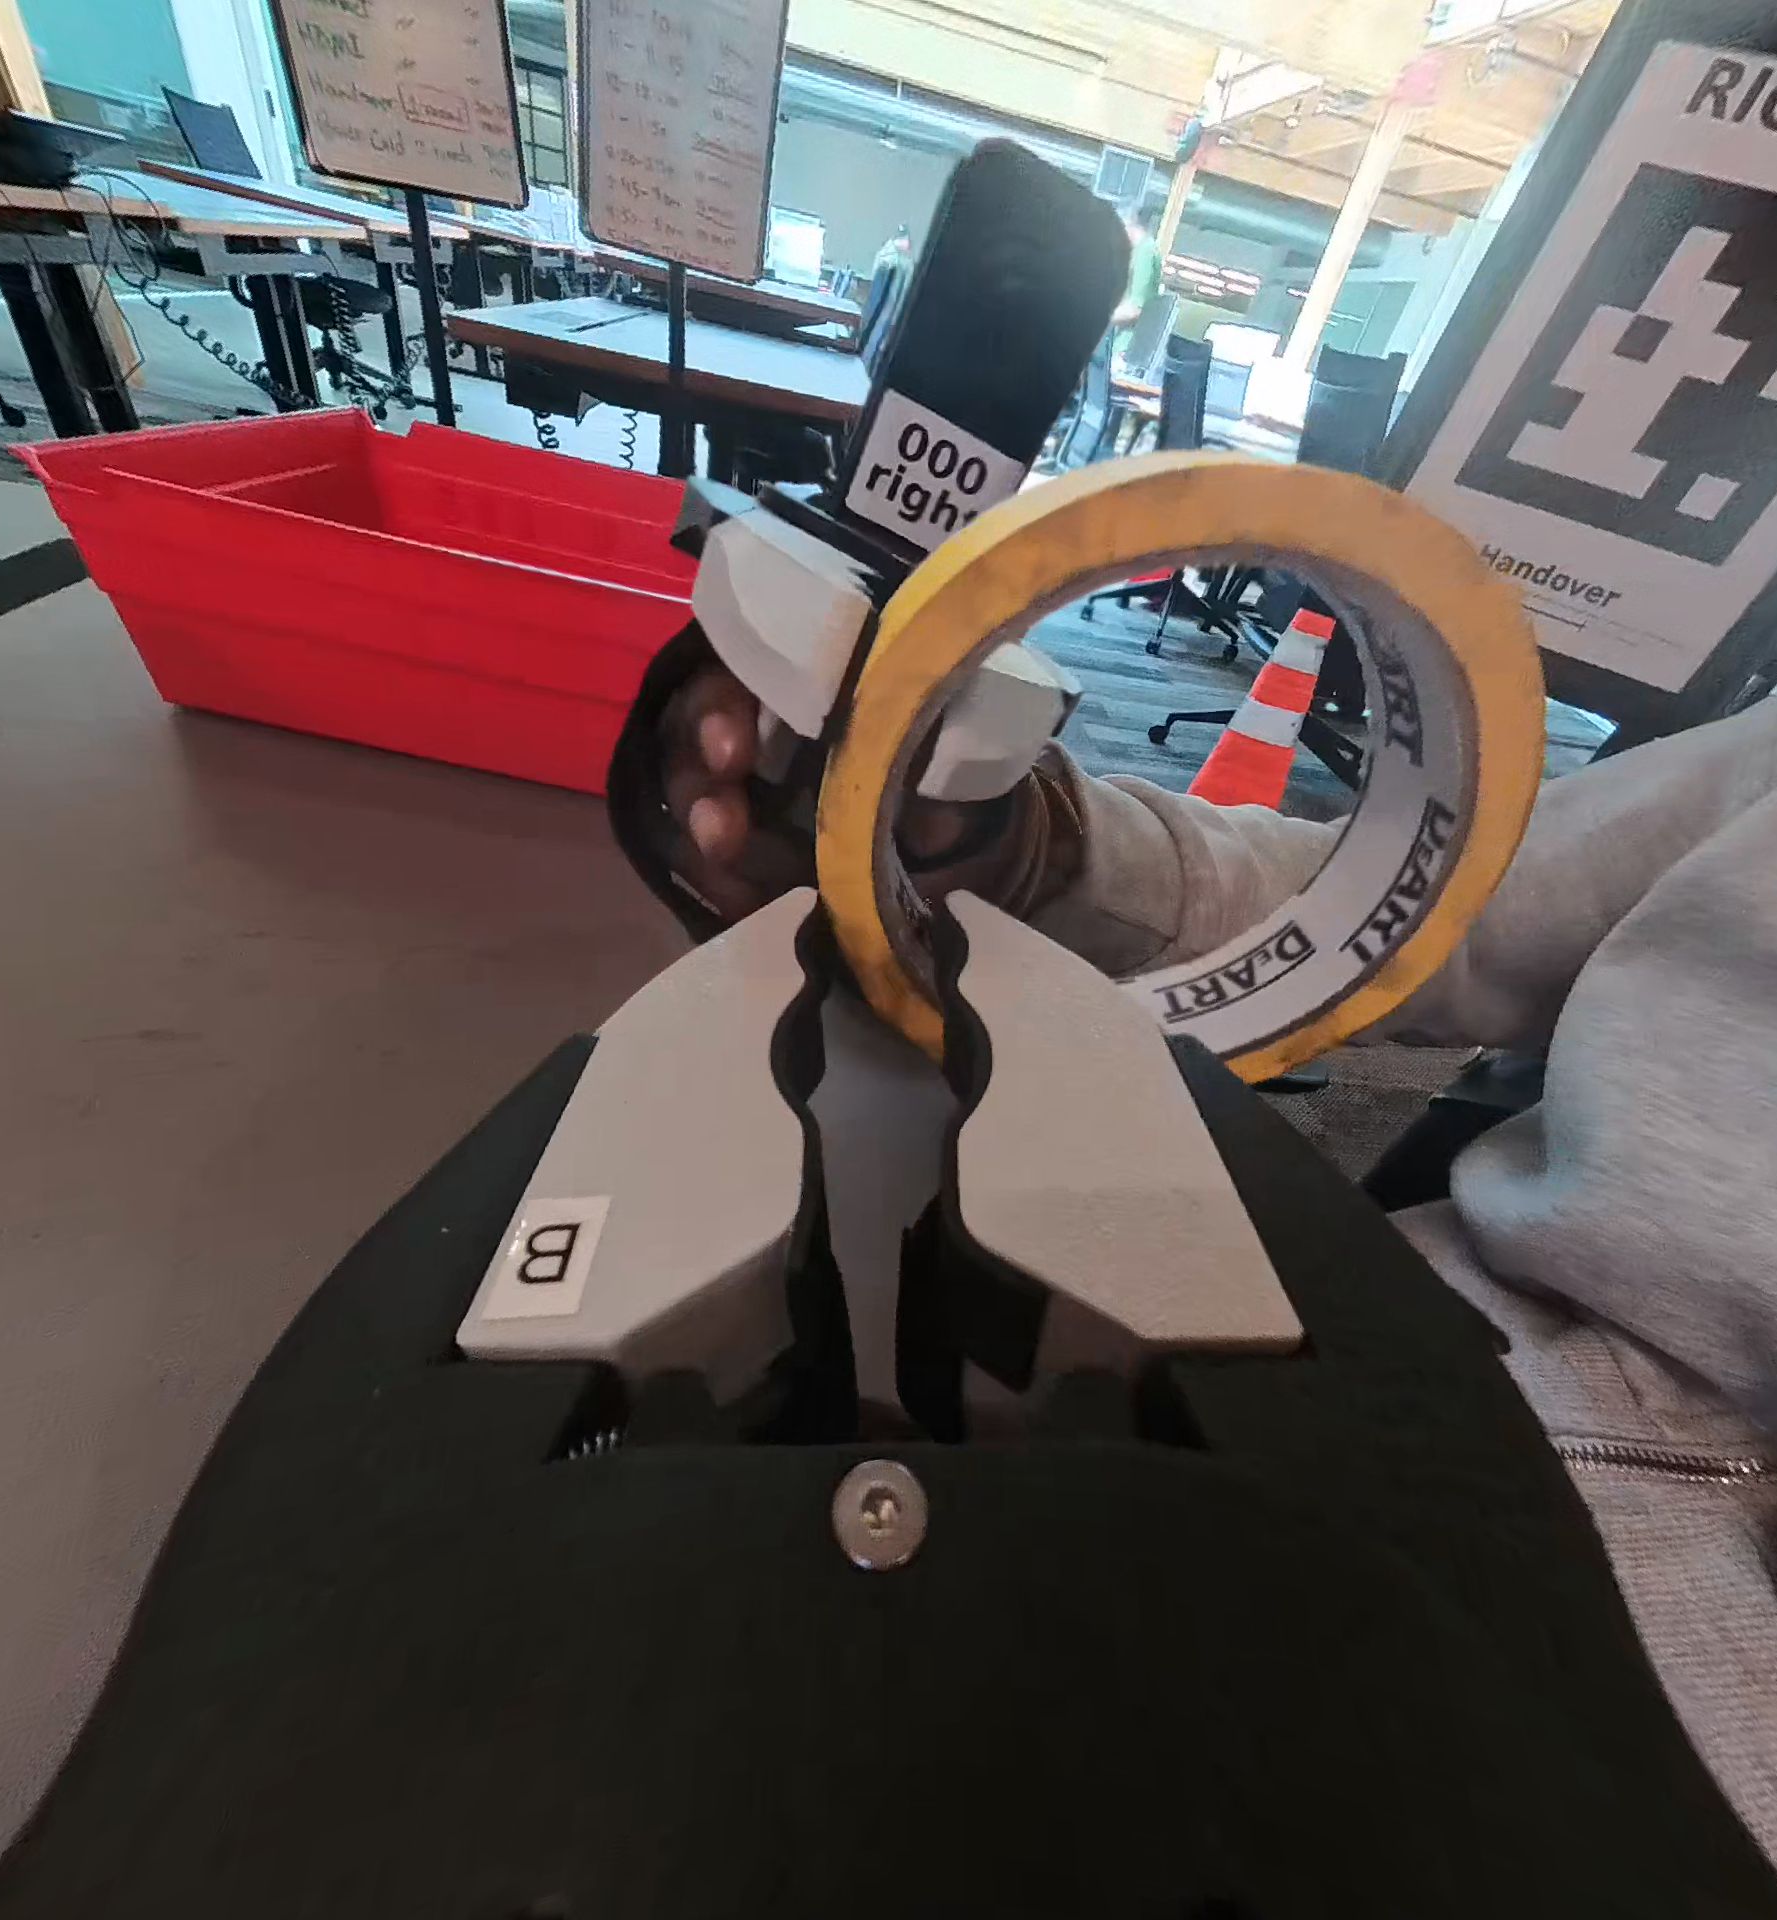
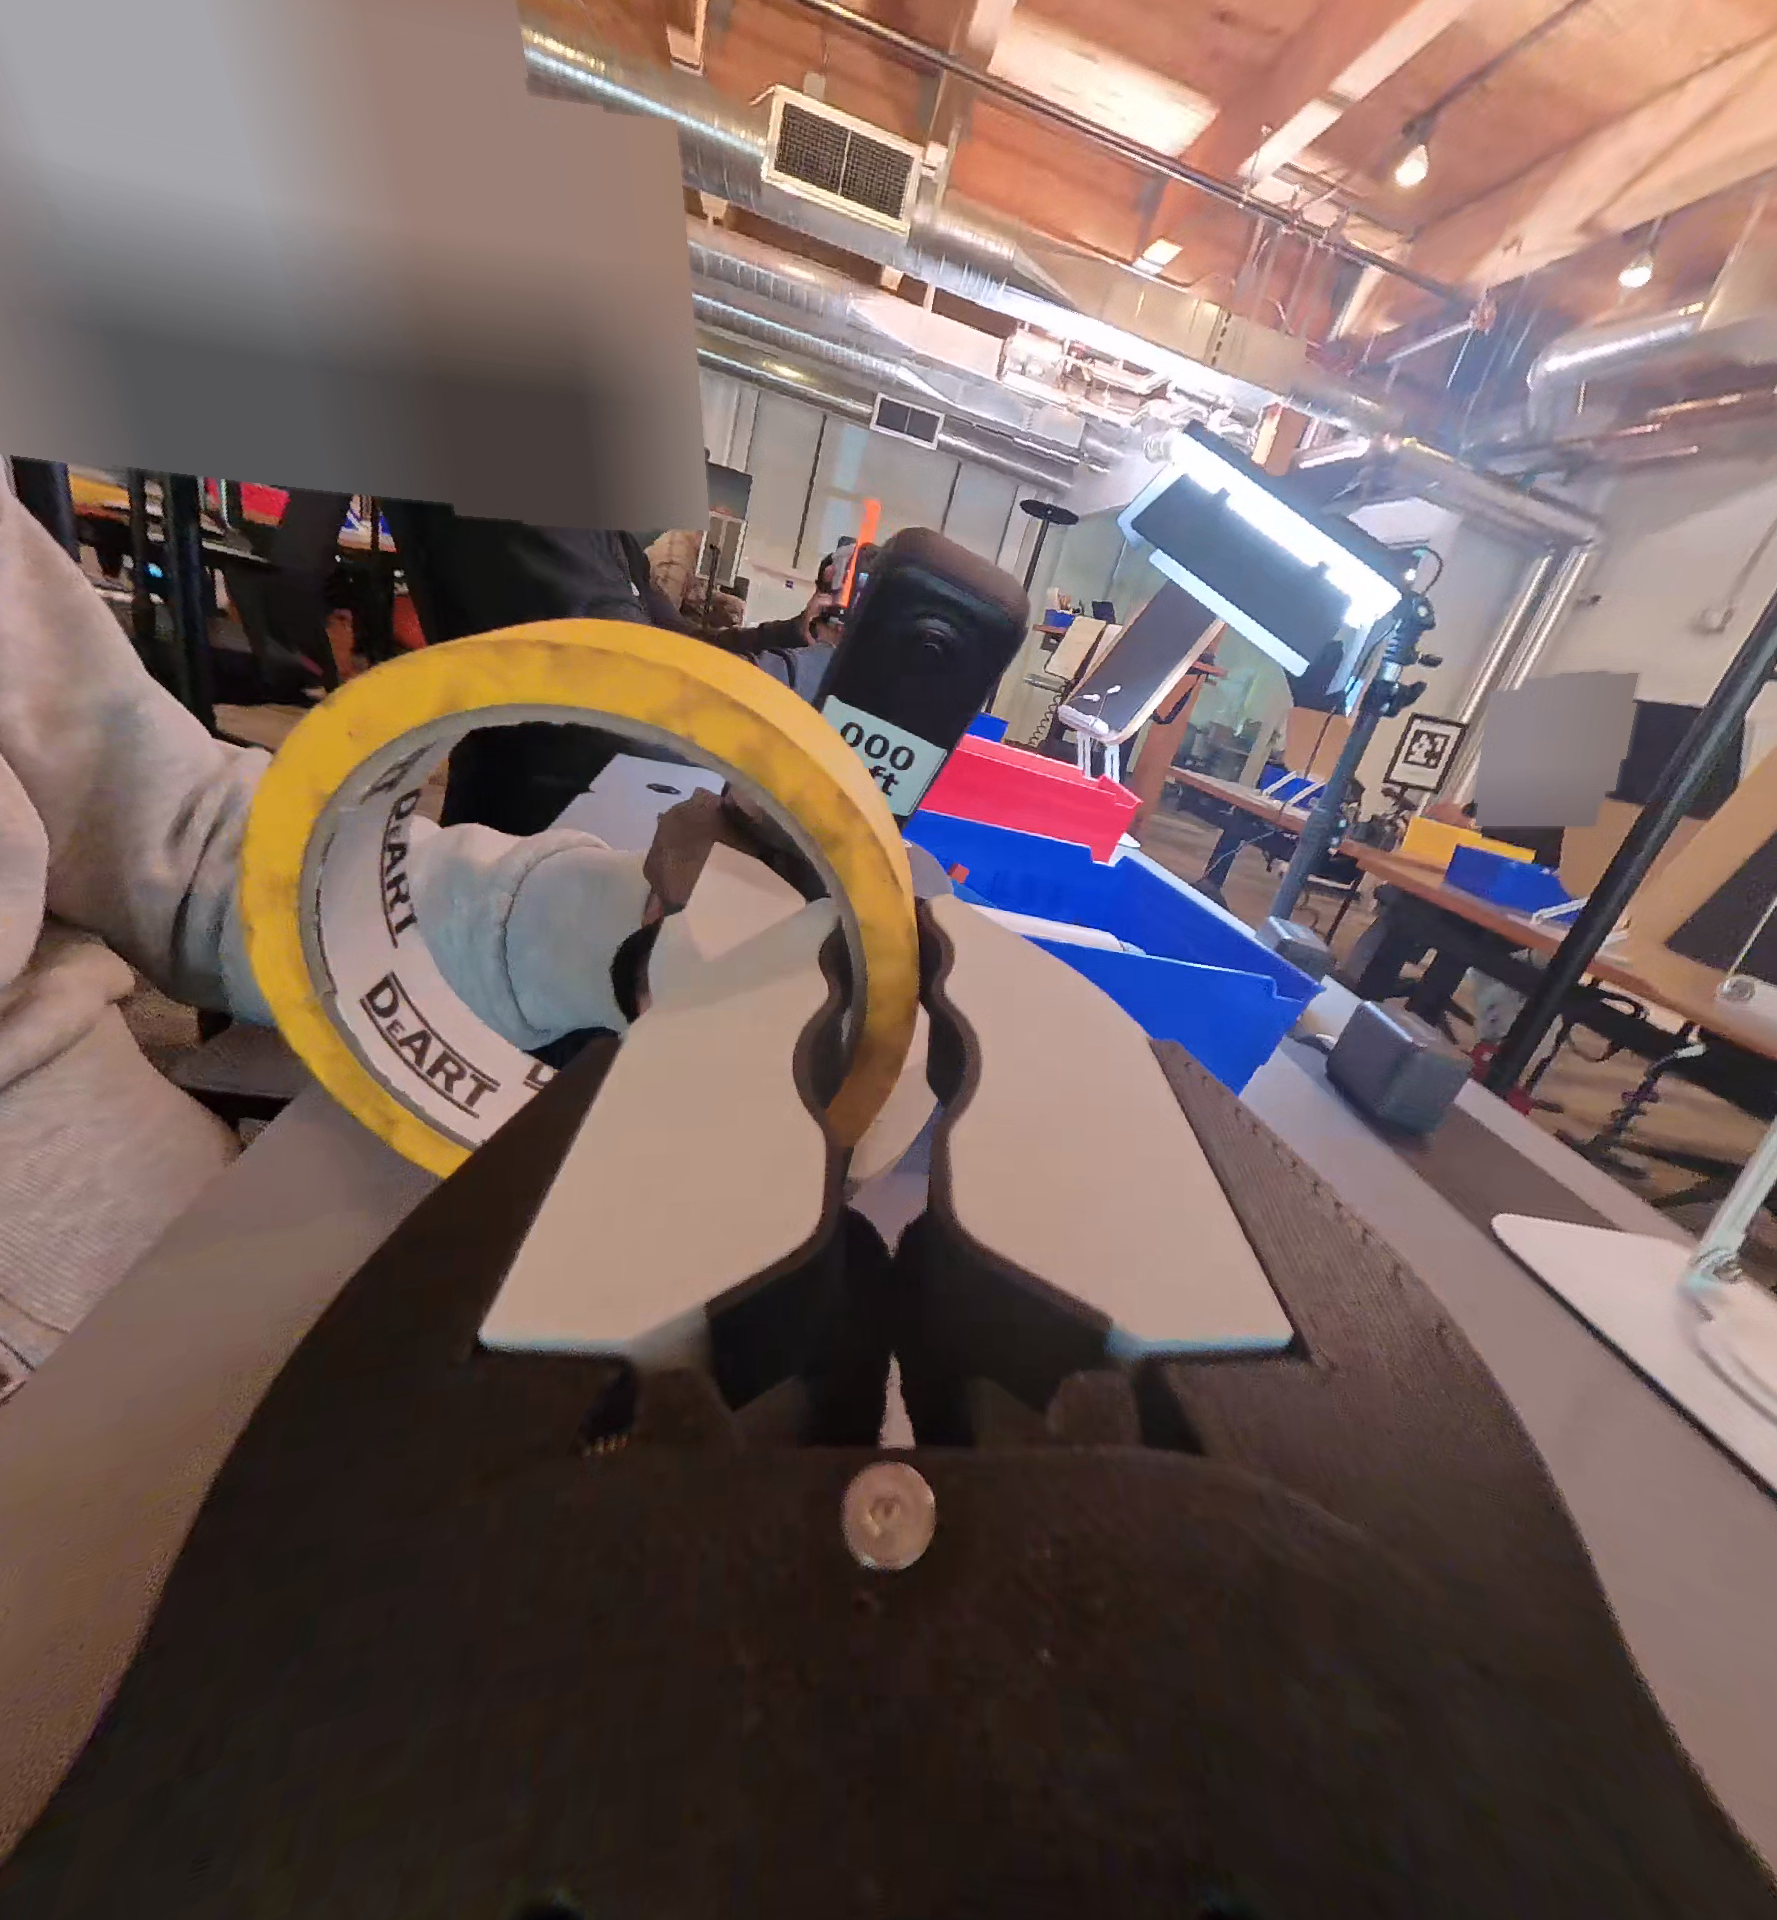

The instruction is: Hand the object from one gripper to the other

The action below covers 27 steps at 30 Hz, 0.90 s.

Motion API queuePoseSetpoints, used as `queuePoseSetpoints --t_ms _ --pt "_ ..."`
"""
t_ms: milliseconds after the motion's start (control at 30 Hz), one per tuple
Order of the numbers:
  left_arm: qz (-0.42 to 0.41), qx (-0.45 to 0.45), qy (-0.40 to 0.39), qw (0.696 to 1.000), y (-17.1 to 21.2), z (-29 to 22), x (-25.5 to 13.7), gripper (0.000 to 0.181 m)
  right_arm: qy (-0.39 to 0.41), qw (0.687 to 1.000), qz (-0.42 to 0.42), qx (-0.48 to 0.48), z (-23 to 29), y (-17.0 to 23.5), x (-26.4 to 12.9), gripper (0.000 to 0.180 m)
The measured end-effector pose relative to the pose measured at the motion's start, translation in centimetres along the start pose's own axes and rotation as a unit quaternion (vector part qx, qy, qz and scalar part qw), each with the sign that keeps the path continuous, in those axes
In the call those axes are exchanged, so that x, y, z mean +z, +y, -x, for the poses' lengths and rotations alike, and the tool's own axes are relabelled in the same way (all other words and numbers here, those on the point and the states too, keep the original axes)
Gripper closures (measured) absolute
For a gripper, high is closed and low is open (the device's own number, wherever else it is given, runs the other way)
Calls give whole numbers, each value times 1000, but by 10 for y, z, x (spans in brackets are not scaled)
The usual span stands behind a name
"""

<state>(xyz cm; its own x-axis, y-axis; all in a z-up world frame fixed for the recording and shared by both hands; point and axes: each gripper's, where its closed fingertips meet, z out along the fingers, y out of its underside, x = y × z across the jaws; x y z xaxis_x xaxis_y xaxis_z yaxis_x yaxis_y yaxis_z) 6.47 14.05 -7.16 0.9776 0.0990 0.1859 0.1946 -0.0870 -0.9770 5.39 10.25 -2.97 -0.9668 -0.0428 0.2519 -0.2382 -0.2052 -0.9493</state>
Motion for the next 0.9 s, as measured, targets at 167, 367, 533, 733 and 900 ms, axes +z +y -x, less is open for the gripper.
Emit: queuePoseSetpoints --t_ms 167,367,533,733,900 --pt "-27 69 -71 995 -12 17 -12 171 3 1000 3 22 0 1 4 157" --pt "-109 222 -136 959 -47 15 -35 171 -10 972 -7 236 -15 12 1 141" --pt "-104 327 -165 925 -52 9 -38 171 -98 912 36 398 4 34 9 147" --pt "-95 322 -157 929 -47 8 -32 168 -93 925 65 362 8 41 8 169" --pt "-90 228 -141 959 -42 15 -31 154 -37 965 63 250 -5 36 4 170"
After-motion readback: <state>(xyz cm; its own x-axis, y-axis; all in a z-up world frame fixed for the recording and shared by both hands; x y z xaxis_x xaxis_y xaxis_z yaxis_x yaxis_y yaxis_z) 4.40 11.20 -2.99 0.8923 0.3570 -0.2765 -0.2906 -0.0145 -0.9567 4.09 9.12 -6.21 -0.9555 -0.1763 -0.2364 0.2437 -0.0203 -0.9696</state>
